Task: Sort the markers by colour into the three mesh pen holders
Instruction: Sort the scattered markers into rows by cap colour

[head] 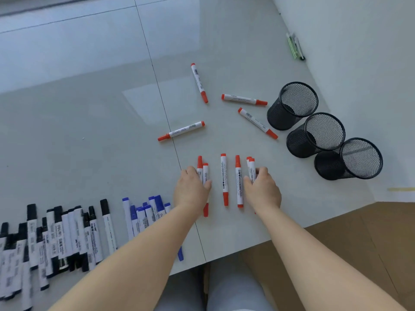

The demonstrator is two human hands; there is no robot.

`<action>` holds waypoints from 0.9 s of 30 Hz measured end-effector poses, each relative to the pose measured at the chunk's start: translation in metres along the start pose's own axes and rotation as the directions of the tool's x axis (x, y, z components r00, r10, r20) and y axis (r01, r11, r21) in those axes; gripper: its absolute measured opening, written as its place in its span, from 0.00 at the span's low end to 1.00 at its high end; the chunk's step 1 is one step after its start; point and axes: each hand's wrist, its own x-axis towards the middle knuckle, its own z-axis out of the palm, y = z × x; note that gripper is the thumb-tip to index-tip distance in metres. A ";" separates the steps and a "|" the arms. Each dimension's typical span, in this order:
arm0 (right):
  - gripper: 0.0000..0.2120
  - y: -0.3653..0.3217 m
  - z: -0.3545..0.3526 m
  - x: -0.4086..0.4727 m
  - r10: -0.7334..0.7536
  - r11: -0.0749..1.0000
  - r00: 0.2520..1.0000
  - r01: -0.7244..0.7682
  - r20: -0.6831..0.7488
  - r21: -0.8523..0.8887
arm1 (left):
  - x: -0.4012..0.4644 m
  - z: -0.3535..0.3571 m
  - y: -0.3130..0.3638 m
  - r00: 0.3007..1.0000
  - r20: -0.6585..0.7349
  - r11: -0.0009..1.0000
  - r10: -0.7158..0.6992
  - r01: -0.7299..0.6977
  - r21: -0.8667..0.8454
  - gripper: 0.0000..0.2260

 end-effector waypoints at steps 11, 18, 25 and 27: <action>0.31 0.001 0.014 -0.004 -0.321 0.937 0.932 0.338 0.165 -0.086 | -0.020 0.025 0.025 0.998 -0.019 0.992 -0.063 0.061 -0.110 0.29; 0.30 0.006 0.008 -0.009 -0.389 0.897 0.875 0.431 0.290 -0.099 | -0.040 0.031 0.022 0.983 -0.010 0.964 -0.183 0.178 -0.199 0.30; 0.21 -0.007 -0.037 0.042 -0.423 0.888 0.900 0.435 0.107 -0.147 | 0.006 -0.016 0.028 0.955 -0.191 0.967 -0.227 0.197 -0.161 0.24; 0.20 -0.019 -0.051 0.065 -0.438 0.883 0.898 0.440 0.050 -0.162 | 0.030 -0.032 0.031 0.945 -0.268 0.980 -0.187 0.159 -0.121 0.21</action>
